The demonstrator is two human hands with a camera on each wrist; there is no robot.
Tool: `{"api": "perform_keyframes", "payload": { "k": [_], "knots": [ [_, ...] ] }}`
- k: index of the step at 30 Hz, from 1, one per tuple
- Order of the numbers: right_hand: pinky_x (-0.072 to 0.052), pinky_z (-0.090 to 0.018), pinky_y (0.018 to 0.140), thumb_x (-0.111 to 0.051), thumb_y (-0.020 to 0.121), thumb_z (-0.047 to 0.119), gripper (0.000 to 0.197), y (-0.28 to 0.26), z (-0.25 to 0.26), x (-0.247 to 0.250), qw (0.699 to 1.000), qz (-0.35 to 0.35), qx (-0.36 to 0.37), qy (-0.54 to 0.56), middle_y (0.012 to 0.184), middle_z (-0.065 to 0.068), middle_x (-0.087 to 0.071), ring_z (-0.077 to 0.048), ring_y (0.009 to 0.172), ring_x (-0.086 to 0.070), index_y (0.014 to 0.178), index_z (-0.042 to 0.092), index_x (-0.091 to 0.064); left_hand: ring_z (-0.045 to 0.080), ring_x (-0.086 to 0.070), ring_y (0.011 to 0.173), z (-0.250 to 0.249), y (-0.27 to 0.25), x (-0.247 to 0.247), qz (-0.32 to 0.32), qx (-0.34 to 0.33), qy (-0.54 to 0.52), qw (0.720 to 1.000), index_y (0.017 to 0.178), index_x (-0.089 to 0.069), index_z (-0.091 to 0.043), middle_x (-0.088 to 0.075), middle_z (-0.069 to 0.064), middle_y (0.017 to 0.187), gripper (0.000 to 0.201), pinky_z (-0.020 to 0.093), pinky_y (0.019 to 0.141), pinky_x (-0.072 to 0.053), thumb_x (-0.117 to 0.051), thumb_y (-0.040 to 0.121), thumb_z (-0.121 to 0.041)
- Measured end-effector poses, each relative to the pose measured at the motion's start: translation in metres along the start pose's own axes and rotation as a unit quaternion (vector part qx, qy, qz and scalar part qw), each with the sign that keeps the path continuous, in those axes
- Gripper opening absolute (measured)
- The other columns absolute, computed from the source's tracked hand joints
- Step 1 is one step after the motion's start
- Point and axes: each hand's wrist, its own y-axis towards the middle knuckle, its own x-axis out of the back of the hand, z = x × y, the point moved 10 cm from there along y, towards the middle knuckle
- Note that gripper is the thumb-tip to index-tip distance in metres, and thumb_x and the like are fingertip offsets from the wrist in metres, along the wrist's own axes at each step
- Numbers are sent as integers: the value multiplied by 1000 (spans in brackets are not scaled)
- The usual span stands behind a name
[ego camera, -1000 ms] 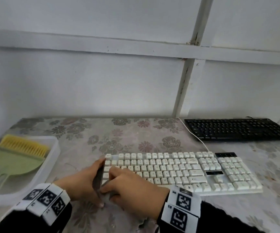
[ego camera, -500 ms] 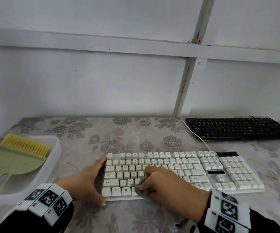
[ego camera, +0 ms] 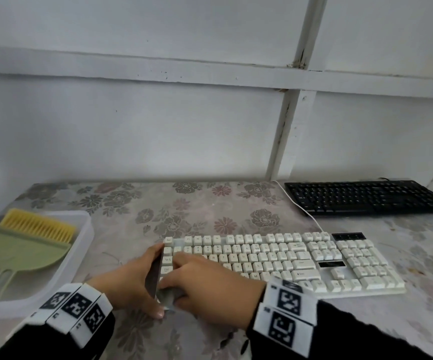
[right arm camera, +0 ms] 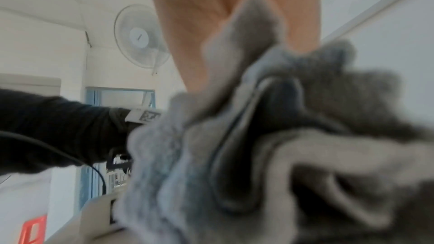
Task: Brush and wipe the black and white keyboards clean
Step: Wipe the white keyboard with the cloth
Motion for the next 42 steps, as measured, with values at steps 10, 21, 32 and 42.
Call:
{"api": "perform_keyframes", "payload": {
  "k": [10,21,32,42],
  "knots": [
    [-28,-24,66,-54,90,15,19,-35,-36,1,998,-36,-55,6,75,6,-38,-17,69,-43,81,12,-71,5,-38,128,8,3,1,5,7,19,1000,146,0,-33,-36,-16,143,144,25,110,-30,-92,36,-37],
    [-38,-27,73,-52,91,19,26,-120,-97,26,982,21,-188,-5,94,3,-45,-16,90,-52,108,25,-70,5,-34,129,8,3,-1,4,14,20,1000,148,5,-29,-31,-15,146,133,20,107,-27,-88,54,-25],
    [-40,-15,78,-62,82,9,34,-136,-121,31,974,-12,-221,41,92,16,-45,-3,89,-51,110,27,-69,6,-36,128,16,6,-2,19,23,20,999,147,5,-34,-31,-16,144,138,25,108,-30,-88,45,-38],
    [-36,-6,67,-66,80,14,30,-175,-156,42,959,1,-282,3,81,21,-43,8,72,-44,106,27,-72,6,-33,130,20,9,-2,20,26,20,999,147,5,-36,-28,-17,145,139,27,110,-29,-89,44,-41]
  ]
}}
